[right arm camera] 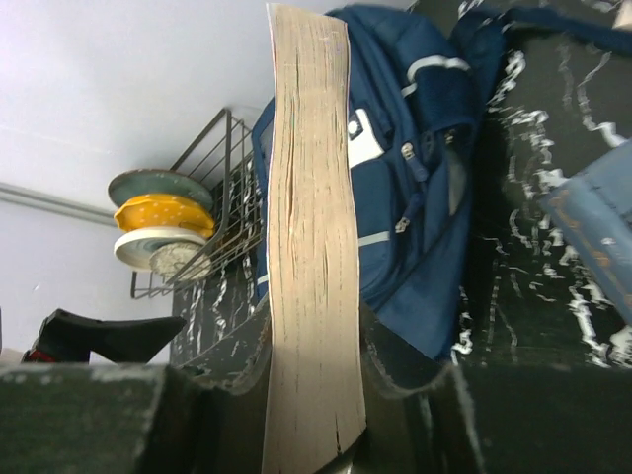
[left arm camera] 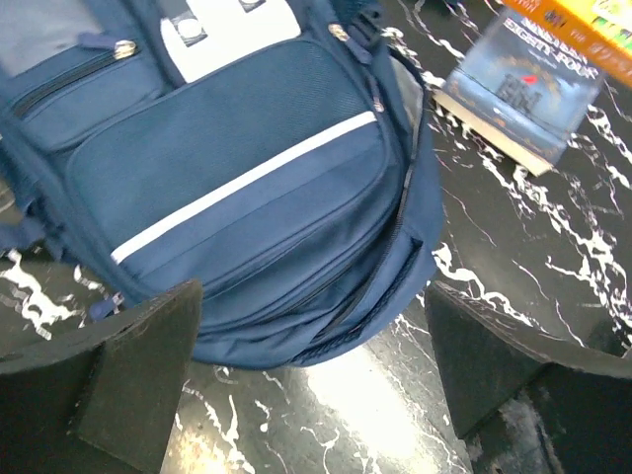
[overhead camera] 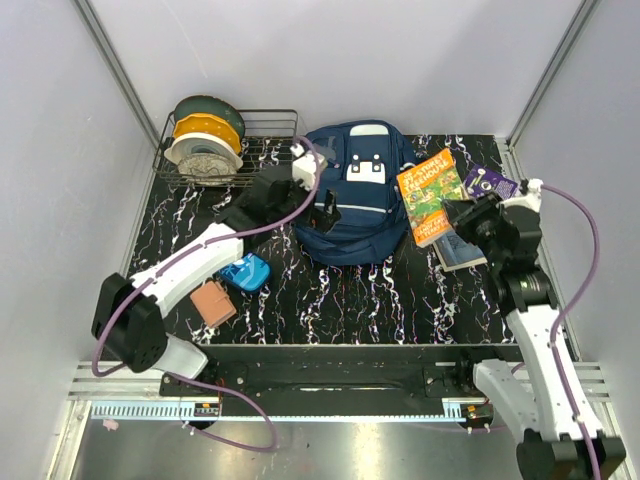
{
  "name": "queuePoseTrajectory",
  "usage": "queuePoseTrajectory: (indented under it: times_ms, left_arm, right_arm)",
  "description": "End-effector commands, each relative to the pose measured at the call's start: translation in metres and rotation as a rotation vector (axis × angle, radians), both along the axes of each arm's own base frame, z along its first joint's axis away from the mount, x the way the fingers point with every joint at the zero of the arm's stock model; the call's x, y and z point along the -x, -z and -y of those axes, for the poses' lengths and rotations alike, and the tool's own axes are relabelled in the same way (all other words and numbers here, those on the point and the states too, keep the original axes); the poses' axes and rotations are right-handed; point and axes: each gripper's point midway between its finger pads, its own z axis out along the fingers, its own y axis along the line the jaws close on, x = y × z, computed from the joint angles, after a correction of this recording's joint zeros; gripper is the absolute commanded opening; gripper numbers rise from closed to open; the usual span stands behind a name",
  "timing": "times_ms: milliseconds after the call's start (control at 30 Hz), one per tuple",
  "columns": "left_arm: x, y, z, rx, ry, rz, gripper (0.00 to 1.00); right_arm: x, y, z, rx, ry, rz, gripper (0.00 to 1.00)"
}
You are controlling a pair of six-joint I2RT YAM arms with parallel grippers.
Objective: Pack the student bag
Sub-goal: Place the book in the student bag.
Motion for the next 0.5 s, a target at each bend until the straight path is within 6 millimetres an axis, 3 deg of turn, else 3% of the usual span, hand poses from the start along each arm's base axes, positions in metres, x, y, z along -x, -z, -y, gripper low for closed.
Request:
queuePoseTrajectory:
  times_ms: [0,133,233,333,467]
  left_arm:
    - [0.009,-0.011,0.037,-0.074,0.221,0.113,0.99]
    - [0.021,0.022,0.060,-0.140,0.337,0.061,0.99]
    - [0.018,0.045,0.062,-0.202,0.345,0.023,0.98]
    - [0.008,0.064,0.055,-0.288,0.299,0.004,0.91]
    - [-0.002,0.086,0.031,-0.436,0.231,-0.010,0.85]
  right_arm:
    - [0.029,-0.016,0.030,0.076,0.133,0.047,0.00]
    - [0.045,-0.011,0.034,0.081,0.149,0.015,0.00]
    - [0.048,-0.001,0.032,0.075,0.134,-0.011,0.00]
    - [0.046,0.009,0.024,0.059,0.098,-0.043,0.00]
    - [0.042,0.017,0.016,0.042,0.056,-0.071,0.00]
